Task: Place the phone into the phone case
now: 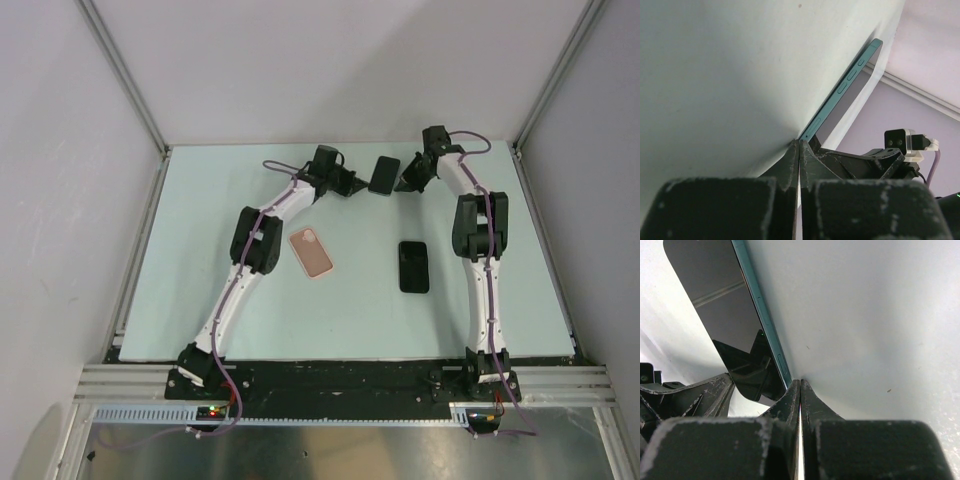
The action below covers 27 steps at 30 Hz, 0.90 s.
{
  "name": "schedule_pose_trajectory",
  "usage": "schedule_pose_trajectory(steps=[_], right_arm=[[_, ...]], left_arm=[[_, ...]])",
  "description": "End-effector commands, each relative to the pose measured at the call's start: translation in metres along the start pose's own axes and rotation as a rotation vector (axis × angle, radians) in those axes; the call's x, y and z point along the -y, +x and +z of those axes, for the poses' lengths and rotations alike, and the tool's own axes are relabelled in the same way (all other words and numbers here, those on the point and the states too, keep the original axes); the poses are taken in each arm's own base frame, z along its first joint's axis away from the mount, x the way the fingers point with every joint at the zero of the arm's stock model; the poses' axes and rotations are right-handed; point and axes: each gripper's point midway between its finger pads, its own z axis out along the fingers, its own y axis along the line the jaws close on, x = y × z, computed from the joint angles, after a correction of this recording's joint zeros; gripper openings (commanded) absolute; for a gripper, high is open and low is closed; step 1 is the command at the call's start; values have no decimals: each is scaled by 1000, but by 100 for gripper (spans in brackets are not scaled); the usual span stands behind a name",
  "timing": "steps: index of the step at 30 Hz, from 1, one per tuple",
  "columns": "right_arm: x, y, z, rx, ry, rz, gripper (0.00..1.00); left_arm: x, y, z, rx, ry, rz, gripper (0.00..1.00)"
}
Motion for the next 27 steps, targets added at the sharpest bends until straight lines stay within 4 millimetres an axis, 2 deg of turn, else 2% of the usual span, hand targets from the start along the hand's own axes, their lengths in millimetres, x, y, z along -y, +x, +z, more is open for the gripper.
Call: schedule_pose_trajectory(steps=[1, 10, 16, 22, 27], right_arm=[[7, 9, 9, -27, 33, -37, 0], [0, 11, 5, -27, 24, -105, 0], [1, 23, 5, -49, 29, -131, 0], [12, 34, 6, -59, 46, -126, 0], [23, 36, 2, -55, 60, -112, 0]], left_arm=[[9, 7, 1, -4, 13, -2, 0], [10, 29, 0, -56, 11, 16, 0], [8, 50, -4, -102, -2, 44, 0], [3, 69, -6, -140, -17, 71, 0], [-2, 85, -8, -167, -30, 89, 0]])
